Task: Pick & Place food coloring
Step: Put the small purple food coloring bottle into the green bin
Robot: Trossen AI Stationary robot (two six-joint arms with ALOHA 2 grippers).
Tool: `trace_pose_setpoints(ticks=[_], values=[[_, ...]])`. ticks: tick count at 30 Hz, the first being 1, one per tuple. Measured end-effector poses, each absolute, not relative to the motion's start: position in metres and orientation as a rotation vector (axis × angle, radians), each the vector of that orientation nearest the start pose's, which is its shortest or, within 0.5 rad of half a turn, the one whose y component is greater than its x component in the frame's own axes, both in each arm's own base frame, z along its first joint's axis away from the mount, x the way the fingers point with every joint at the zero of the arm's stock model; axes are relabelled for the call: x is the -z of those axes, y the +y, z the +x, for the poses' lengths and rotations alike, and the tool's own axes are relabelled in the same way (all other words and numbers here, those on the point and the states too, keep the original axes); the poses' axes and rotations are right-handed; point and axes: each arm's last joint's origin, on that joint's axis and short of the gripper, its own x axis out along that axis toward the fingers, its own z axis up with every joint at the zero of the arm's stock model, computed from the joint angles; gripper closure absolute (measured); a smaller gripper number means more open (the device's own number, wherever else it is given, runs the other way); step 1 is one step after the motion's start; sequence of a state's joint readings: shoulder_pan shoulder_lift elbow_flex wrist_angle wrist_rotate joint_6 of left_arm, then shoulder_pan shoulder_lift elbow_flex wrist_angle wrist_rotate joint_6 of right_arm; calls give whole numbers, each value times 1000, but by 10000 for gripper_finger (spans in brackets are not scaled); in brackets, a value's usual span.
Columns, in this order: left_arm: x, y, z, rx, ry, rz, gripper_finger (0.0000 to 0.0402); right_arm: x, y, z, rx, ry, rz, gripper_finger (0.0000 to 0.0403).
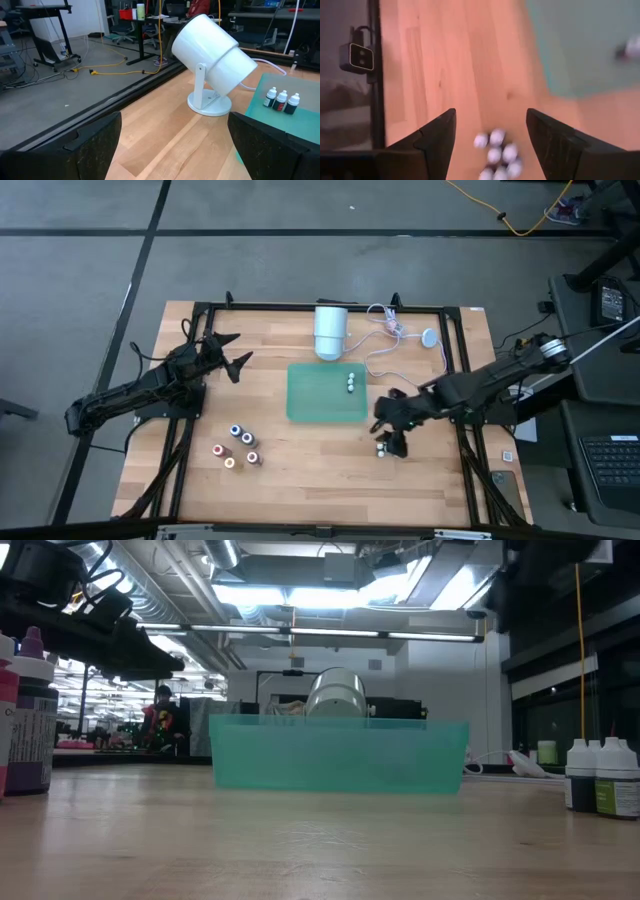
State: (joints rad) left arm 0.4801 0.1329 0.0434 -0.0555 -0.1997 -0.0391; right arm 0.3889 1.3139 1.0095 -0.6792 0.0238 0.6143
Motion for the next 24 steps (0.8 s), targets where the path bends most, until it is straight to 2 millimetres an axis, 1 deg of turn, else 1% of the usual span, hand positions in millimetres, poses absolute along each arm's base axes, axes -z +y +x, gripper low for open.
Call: trace_pose_setpoints(ticks=[3, 6, 10, 15, 17, 20, 24], values=[[-162, 53, 89, -682, 134, -58, 41, -255, 102, 223, 51, 1064, 521, 174], [-162, 53, 89, -682, 134, -58, 41, -248, 111, 211, 104, 1113, 663, 190], [-163, 53, 89, -681, 133, -58, 41, -244, 124, 201, 169, 1142, 801, 203], [-162, 53, 89, -681, 134, -58, 41, -245, 138, 193, 289, 1175, 962, 206], [-163, 53, 89, -681, 133, -58, 41, -248, 145, 192, 349, 1212, 981, 206], [-162, 53, 89, -682, 134, -58, 41, -261, 155, 198, 407, 1250, 976, 206], [-162, 53, 89, -681, 133, -58, 41, -278, 162, 206, 510, 1253, 957, 206]])
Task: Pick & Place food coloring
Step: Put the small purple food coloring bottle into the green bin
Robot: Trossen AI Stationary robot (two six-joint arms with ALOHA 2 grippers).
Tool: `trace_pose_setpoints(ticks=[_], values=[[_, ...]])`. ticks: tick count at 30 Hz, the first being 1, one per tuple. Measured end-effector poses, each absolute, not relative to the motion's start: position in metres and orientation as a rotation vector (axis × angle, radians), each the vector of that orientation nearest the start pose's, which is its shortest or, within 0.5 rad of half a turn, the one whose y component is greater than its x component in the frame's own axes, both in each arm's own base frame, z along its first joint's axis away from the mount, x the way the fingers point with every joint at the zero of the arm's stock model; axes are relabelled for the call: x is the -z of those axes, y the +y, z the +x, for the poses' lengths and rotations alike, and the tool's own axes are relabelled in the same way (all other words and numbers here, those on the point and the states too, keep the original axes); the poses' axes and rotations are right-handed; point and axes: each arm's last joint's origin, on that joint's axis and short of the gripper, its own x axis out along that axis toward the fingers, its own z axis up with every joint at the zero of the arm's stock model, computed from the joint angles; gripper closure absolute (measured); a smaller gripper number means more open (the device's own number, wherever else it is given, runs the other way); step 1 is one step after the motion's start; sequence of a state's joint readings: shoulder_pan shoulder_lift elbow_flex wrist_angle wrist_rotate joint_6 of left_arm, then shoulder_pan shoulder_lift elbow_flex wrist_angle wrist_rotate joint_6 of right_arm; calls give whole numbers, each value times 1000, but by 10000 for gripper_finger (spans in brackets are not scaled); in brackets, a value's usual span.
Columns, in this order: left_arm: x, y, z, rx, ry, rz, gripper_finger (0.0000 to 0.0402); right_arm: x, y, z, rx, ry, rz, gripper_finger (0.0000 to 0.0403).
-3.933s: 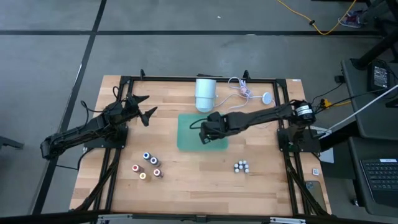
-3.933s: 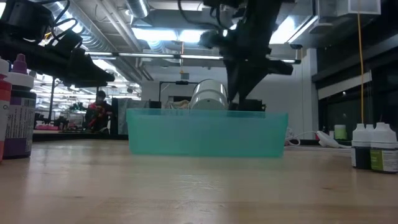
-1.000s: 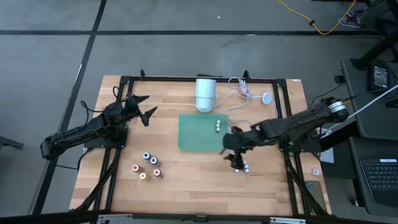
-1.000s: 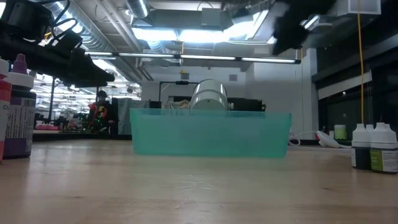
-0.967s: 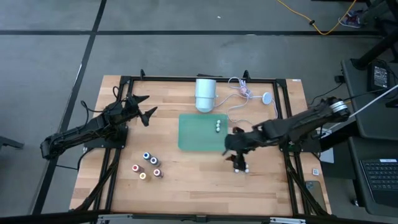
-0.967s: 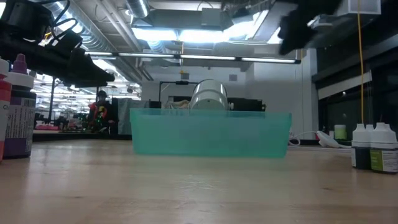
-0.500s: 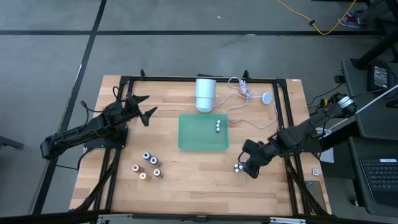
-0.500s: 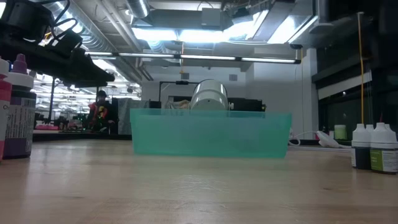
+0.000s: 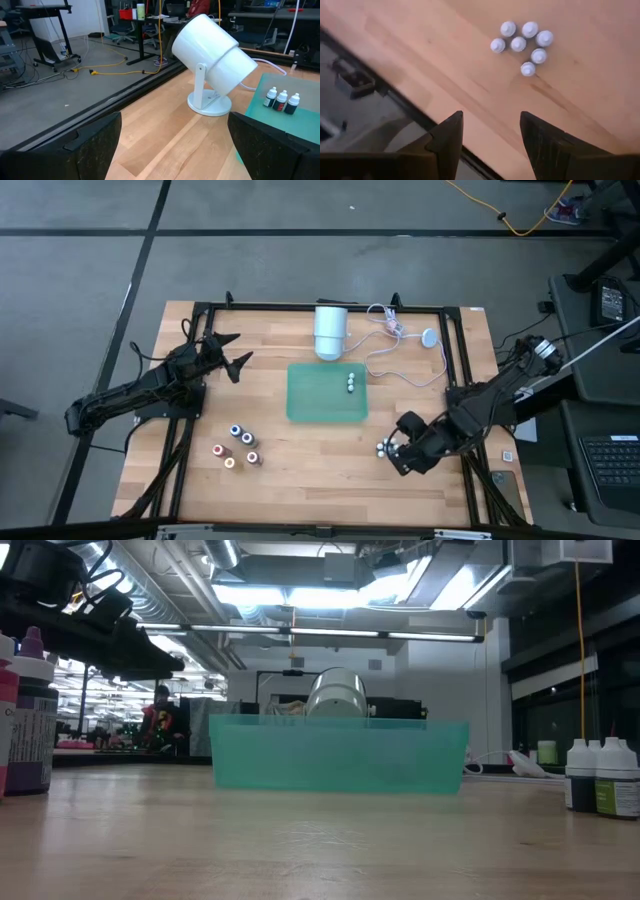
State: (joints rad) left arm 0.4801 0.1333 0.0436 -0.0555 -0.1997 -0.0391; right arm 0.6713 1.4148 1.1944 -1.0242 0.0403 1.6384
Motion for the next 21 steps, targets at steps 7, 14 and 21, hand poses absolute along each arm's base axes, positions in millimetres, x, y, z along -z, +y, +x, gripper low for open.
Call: trace_pose_setpoints(ticks=[7, 14, 21], values=[[-162, 53, 89, -682, 134, -58, 41, -290, 167, 210, 852, 1270, 920, 206], [-162, 53, 89, -682, 134, -58, 41, -269, 185, 220, 984, 1210, 1008, 206], [-162, 53, 89, -682, 134, -58, 41, -242, 203, 229, 1062, 1202, 999, 206]])
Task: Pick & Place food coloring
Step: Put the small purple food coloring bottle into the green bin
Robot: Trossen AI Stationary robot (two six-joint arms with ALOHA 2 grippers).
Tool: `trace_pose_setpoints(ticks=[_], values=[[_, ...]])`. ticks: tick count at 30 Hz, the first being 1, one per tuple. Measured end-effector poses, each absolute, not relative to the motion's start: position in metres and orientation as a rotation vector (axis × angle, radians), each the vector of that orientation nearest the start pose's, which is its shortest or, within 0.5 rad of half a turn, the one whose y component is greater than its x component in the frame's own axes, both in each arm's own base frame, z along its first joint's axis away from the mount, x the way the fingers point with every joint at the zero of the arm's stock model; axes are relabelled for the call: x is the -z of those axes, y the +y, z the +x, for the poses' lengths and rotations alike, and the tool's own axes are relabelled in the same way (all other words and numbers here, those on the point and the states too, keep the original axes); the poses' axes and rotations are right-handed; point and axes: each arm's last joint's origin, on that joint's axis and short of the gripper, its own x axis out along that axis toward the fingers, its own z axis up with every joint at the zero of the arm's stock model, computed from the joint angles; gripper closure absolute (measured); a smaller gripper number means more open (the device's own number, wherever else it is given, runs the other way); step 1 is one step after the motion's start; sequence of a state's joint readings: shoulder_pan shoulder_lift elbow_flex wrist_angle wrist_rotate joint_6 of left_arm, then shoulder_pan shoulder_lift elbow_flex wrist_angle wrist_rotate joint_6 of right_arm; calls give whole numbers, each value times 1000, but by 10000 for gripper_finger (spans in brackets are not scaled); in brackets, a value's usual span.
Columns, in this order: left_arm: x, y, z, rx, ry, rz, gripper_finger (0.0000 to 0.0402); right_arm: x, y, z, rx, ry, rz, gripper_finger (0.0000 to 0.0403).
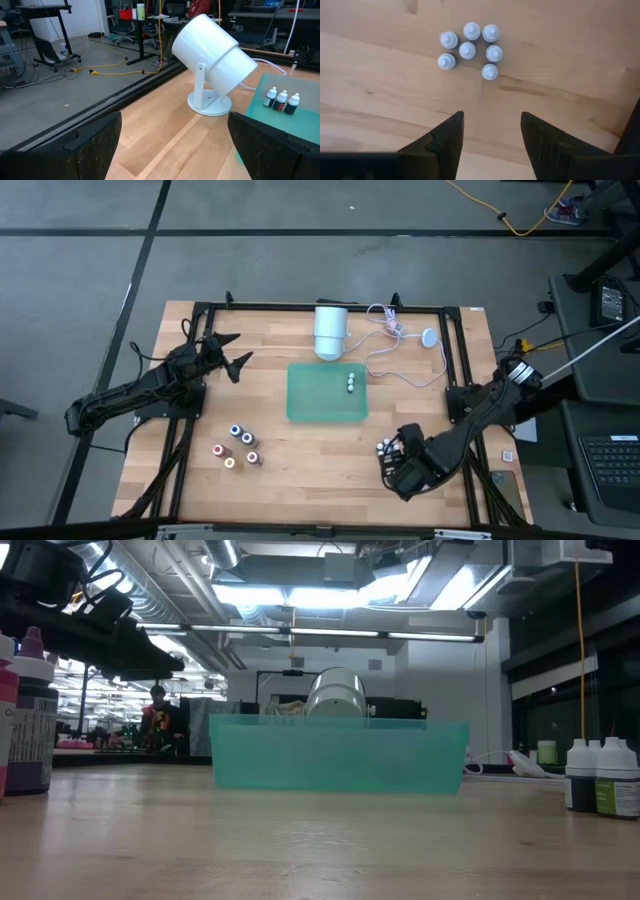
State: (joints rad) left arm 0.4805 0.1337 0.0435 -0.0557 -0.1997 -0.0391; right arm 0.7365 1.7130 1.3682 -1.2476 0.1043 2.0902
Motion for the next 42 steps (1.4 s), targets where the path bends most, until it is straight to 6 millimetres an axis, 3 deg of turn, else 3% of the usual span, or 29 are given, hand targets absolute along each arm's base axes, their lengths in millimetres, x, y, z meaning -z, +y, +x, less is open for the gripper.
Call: trace_pose_setpoints(ticks=[8, 18, 29, 42], values=[[-162, 53, 89, -681, 134, -58, 41, -218, 212, 234, 1102, 1214, 944, 206], [-162, 53, 89, -682, 134, -58, 41, -184, 205, 231, 1085, 1208, 950, 206], [-162, 53, 89, -682, 134, -58, 41, -167, 188, 241, 1001, 1229, 927, 212], [-162, 53, 89, -682, 134, -58, 41, -166, 182, 245, 982, 1238, 891, 234]])
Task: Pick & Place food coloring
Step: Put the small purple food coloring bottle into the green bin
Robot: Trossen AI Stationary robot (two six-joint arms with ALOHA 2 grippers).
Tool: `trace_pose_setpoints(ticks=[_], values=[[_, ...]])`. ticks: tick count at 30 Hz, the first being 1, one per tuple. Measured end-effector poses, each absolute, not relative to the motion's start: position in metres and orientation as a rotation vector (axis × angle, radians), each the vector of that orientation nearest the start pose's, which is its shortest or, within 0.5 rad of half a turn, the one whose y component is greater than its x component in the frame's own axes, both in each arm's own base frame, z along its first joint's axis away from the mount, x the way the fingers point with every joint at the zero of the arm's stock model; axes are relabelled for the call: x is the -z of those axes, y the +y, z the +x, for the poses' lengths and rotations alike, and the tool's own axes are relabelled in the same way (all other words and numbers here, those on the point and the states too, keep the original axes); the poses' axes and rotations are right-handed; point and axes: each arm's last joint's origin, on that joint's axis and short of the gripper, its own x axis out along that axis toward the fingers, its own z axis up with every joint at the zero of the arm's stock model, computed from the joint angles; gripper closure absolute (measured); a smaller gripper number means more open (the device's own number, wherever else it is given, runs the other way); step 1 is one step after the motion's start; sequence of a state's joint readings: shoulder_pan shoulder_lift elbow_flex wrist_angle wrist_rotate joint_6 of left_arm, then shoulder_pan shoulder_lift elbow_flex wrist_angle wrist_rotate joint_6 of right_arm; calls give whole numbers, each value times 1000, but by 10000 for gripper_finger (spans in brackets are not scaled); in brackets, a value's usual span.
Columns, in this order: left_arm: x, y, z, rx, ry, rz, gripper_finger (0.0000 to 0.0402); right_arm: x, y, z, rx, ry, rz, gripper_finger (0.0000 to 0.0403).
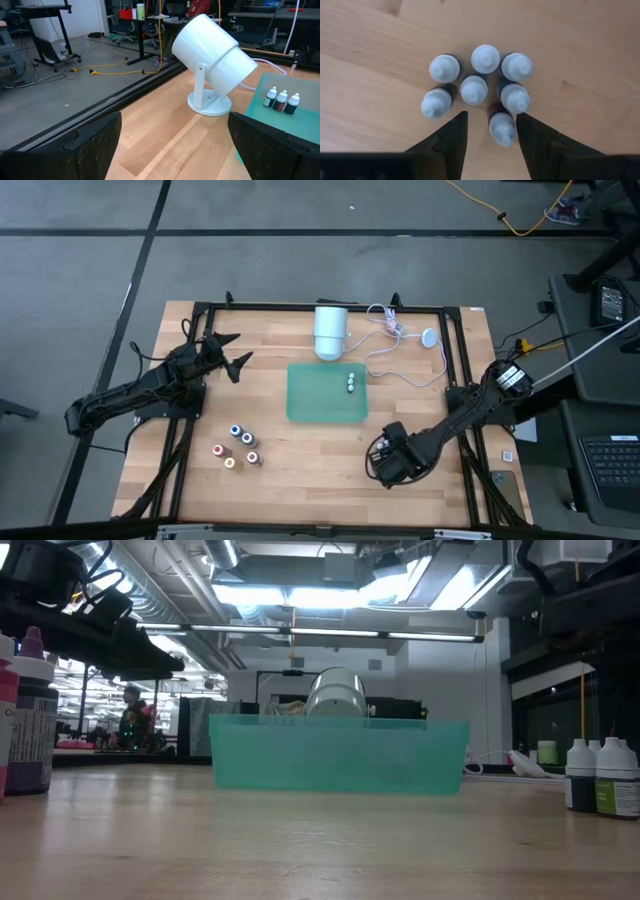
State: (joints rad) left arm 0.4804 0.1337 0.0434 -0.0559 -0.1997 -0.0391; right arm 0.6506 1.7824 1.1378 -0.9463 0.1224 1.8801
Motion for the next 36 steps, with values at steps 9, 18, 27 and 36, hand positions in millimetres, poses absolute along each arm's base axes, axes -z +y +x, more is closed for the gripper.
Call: trace_pose_setpoints(ticks=[9, 18, 27, 36], values=[[-162, 53, 89, -682, 134, -58, 41, -166, 183, 245, 981, 1257, 898, 234], [-162, 53, 89, -681, 134, -58, 41, -166, 183, 245, 979, 1262, 898, 284], [-162, 53, 89, -681, 134, -58, 41, -172, 187, 248, 883, 1354, 877, 348], [-162, 53, 89, -681, 134, -58, 41, -210, 202, 261, 664, 1405, 802, 339]])
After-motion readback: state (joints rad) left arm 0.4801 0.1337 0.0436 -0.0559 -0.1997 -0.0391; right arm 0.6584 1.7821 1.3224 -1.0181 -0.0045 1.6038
